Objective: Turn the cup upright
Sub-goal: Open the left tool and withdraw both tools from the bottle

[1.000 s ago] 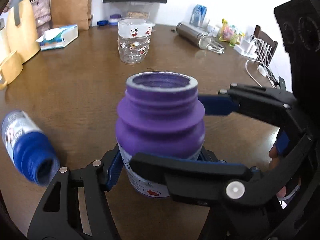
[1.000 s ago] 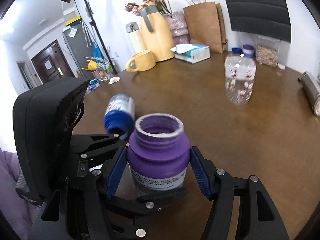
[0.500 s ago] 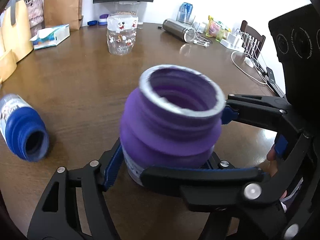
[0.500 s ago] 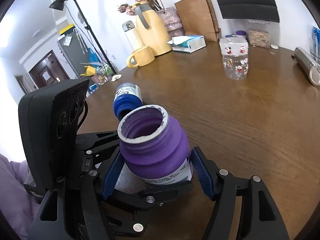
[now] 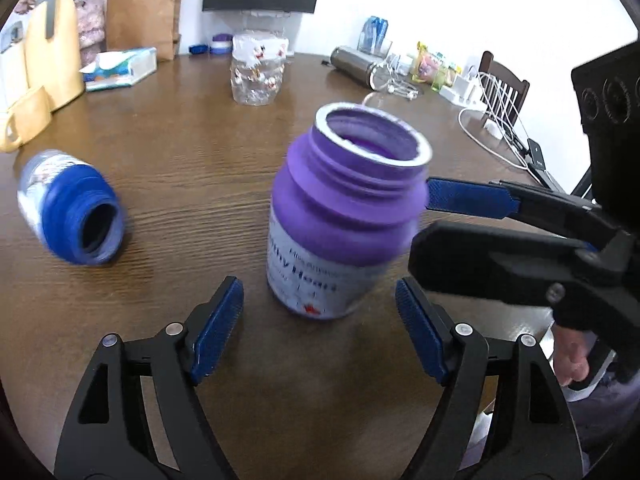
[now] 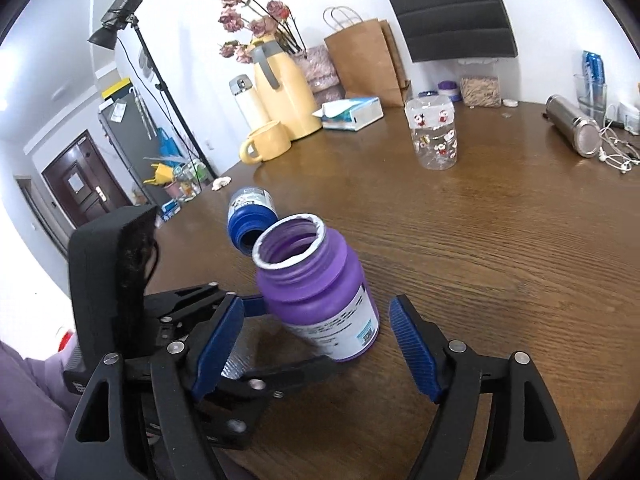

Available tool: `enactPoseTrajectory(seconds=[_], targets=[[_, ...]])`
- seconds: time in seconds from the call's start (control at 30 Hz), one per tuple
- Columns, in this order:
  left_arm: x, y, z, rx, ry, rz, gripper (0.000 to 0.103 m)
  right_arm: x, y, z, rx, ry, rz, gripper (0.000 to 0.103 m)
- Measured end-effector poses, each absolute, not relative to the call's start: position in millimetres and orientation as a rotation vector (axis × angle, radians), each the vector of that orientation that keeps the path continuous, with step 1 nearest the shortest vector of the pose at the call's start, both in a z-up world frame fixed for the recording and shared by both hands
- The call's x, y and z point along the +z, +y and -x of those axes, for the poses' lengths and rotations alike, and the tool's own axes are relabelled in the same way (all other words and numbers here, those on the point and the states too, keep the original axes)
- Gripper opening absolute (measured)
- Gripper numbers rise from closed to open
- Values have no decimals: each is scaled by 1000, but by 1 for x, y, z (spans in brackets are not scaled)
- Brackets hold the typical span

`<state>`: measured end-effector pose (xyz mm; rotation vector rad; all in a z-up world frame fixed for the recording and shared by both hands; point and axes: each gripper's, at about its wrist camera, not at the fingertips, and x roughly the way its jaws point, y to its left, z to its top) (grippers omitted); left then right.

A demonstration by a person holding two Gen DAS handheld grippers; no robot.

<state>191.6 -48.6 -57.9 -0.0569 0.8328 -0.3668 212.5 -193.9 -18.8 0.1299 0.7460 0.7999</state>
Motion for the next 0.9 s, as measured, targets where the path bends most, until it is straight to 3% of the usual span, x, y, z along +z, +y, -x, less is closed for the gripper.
enactPoseTrajectory(seconds=[0.33,0.5,0.9], targets=[[-18,-22,-135,-266,695,84,75,6,-214,-154,719,649,-105,80],[7,-14,-89,-215,618,72,99,27,-217,-102,712,588,-63,84],[9,-4,14,10,537,4,103,-5,-222,-21,429,625,-76,84]])
